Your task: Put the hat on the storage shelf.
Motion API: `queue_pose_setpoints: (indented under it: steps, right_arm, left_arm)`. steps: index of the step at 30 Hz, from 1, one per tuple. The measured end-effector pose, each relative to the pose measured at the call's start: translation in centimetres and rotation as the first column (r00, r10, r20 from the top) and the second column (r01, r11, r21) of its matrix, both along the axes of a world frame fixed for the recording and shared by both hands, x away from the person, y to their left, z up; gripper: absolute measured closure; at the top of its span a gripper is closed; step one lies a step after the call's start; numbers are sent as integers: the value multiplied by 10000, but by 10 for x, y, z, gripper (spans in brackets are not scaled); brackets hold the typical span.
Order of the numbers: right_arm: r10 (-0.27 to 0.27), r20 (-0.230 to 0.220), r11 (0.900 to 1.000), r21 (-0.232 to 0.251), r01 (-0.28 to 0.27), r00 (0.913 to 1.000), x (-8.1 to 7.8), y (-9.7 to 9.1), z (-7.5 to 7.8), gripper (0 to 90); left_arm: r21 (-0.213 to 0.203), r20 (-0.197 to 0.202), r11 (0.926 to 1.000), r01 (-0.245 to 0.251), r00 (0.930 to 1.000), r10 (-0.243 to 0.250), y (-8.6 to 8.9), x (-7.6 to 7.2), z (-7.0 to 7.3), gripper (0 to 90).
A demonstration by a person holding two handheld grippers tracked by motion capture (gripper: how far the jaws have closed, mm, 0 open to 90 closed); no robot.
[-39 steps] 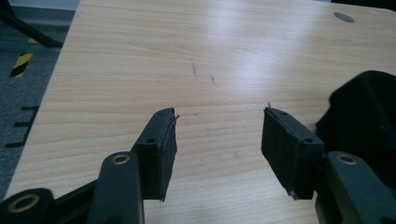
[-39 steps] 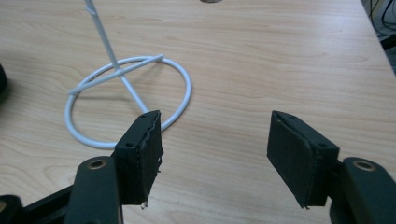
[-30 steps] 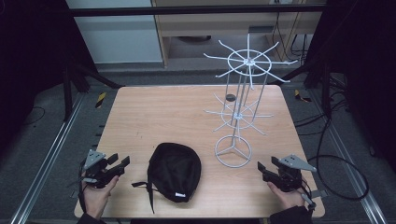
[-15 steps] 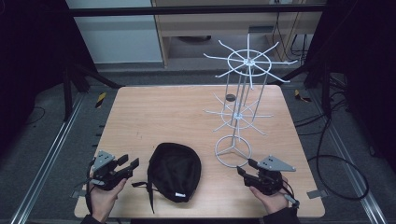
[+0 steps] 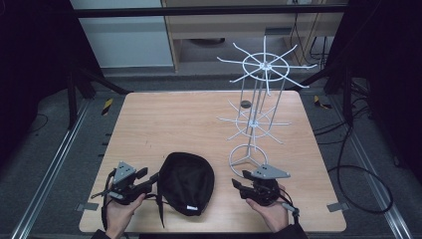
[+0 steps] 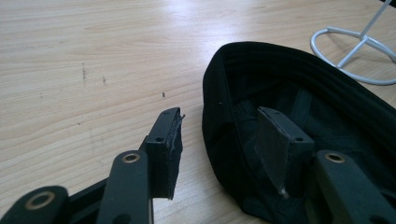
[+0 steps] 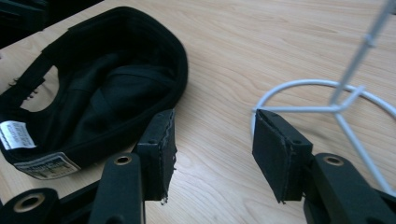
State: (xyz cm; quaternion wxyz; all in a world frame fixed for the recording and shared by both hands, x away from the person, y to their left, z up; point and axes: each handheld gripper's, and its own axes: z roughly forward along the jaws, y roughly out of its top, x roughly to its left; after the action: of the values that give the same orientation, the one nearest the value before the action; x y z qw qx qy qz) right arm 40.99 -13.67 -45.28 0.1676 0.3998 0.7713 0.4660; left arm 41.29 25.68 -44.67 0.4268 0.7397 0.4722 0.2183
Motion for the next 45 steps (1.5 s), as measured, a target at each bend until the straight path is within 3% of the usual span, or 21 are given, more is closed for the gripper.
queue_pose_setpoints:
  steps: [18, 30, 40, 44, 45]
  right_arm:
    - [686, -715, 9969, -326, -711, 9951, 22, 60, -17, 507]
    - [860, -1254, 9950, -404, -917, 9884, 27, 78, -28, 479]
    - [755, -1661, 9958, -388, -830, 9832, 34, 78, -35, 453]
    - [756, -2007, 9958, -361, -845, 9767, 35, 82, -39, 478]
    - [755, -2118, 9958, -341, -846, 9744, 36, 82, -41, 526]
  left_arm:
    - [776, -828, 9965, 310, 9963, -245, -10, 12, -18, 649]
    - [970, -1232, 9944, 424, 9919, -302, -12, 14, -23, 781]
    - [1278, -1477, 9909, 431, 9887, -240, -13, 15, -27, 813]
    - [1301, -1519, 9905, 442, 9881, -241, -13, 15, -28, 822]
    - [1306, -1521, 9904, 459, 9880, -257, -14, 15, -28, 822]
